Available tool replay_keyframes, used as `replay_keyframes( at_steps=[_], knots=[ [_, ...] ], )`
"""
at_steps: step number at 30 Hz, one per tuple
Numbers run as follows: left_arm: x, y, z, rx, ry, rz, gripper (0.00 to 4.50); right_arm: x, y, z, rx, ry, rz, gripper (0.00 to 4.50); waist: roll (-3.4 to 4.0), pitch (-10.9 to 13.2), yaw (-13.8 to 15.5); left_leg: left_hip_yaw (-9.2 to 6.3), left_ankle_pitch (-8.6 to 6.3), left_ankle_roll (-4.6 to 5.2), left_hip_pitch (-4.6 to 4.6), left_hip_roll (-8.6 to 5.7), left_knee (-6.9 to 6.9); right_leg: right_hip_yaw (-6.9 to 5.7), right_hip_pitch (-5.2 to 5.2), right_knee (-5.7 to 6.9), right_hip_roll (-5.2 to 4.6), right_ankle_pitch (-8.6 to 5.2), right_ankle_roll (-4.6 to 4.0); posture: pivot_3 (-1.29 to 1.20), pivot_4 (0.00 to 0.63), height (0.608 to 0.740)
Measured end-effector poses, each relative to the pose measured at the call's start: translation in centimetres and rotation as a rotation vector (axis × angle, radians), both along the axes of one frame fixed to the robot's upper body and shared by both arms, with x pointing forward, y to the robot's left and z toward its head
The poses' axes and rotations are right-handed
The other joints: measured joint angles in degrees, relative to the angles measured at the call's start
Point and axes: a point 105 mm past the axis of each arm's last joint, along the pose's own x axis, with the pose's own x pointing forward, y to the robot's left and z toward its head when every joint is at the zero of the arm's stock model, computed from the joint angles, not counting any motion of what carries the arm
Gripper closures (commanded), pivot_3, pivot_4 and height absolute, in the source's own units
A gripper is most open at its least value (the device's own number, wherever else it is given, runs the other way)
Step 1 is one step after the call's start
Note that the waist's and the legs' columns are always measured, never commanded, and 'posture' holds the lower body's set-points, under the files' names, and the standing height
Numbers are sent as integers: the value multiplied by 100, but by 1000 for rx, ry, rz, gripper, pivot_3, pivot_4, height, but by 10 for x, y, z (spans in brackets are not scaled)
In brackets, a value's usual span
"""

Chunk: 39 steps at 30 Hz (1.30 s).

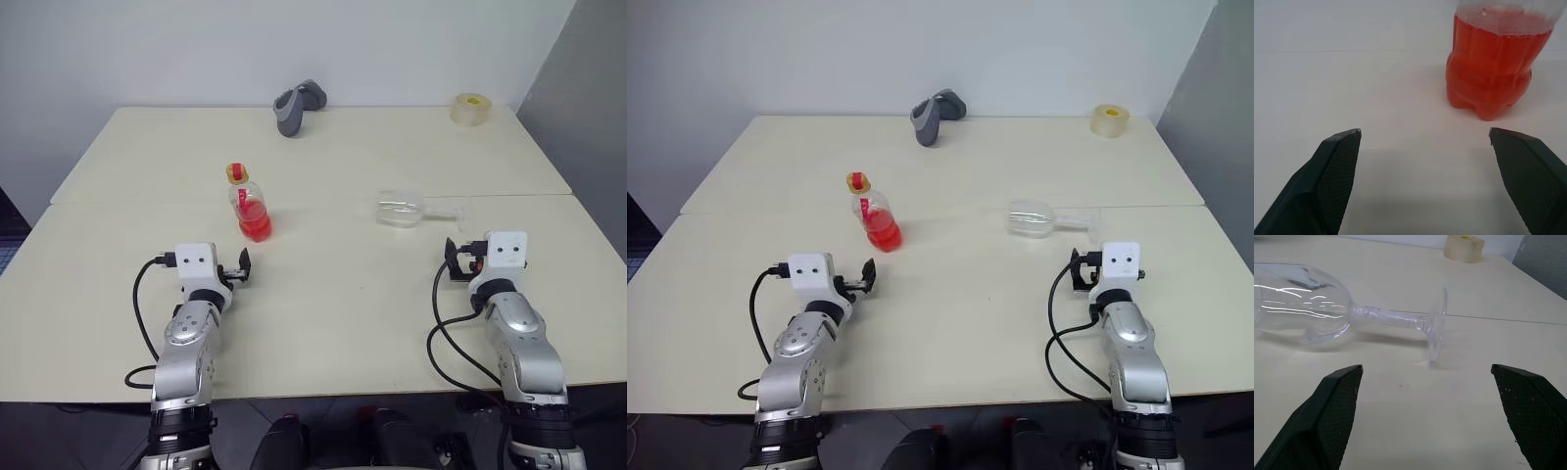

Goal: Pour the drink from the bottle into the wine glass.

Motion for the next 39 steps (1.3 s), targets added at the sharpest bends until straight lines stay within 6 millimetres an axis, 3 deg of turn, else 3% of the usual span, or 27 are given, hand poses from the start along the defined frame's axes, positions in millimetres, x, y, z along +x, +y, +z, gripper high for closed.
replay_keyframes(
  at_steps=[19,27,33,39],
  knots=[
    [-4,-11,-3,17,10,-62,8,-5,3,-6,-1,29,40,0,0,0,0,0,0,0,0,0,0,1,0,0,0,0,0,0,150,740],
    [-13,-8,-5,74,22,-84,8,-18,47,29,35,-51,429,0,0,0,-3,-6,-6,10,0,0,0,-6,3,-2,0,0,0,0,150,740],
    [5,5,6,37,-17,-63,8,-51,93,26,139,61,933,0,0,1,7,-17,-7,14,9,1,1,-22,24,-16,1,0,0,0,150,740],
    [15,-3,13,55,-58,-128,8,-62,116,25,129,87,1124,0,0,1,9,-20,-7,12,15,1,1,-23,35,-27,0,1,2,0,150,740]
  ],
)
